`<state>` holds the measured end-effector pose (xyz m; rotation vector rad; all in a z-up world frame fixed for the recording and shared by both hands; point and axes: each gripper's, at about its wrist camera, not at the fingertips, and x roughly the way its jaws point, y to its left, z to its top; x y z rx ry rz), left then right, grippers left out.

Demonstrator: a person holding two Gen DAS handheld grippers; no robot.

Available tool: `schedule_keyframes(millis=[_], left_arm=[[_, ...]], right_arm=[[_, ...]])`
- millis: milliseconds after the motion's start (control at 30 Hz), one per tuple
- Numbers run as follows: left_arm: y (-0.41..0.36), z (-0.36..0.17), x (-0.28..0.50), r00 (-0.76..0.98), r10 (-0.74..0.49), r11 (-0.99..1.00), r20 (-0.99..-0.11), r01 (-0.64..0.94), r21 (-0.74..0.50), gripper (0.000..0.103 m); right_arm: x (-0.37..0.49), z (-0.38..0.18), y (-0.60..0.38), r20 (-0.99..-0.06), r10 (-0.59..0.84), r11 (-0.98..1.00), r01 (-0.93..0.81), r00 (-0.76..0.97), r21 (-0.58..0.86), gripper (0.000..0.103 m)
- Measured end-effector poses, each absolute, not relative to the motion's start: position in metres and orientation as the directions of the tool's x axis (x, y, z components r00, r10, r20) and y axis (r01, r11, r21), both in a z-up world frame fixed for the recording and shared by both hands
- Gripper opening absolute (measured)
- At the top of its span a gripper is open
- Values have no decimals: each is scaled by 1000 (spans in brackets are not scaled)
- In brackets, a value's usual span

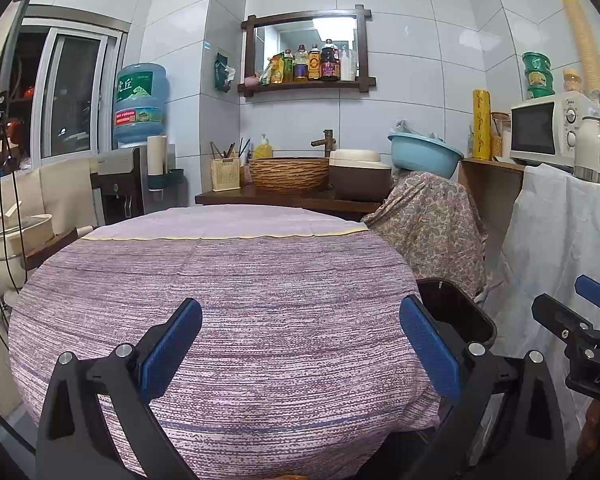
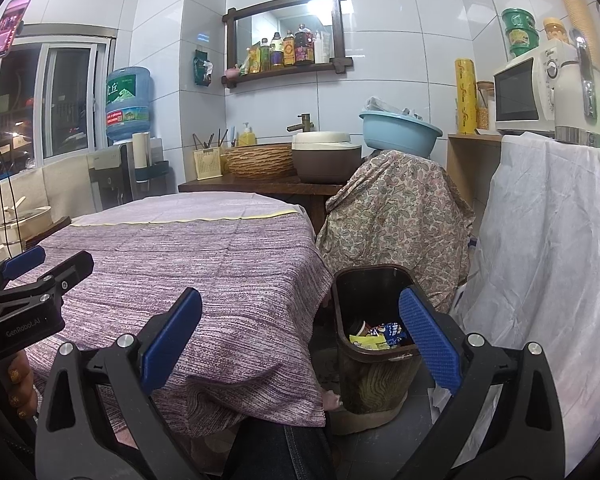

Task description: Collect trash

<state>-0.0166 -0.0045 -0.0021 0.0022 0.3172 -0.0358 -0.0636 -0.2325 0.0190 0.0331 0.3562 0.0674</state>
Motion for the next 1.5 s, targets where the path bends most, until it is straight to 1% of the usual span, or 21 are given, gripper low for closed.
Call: schedule_keyframes(millis=[1000,1100,1500], left_arm=[[-5,-5,-15,949,-37,999,-314,37,-8,98],[-5,-6,-16,949,-53,999,-309,52,-13,98],[-7,-5,-15,949,-25,1000,-314,25,-5,98]], right_arm=[[-61,15,-232,-356,74,997,-63,931,44,97],[-60,15,-233,-358,76,997,-64,930,45,97],[-60,14,-234,-363,76,997,-63,929,47,97]])
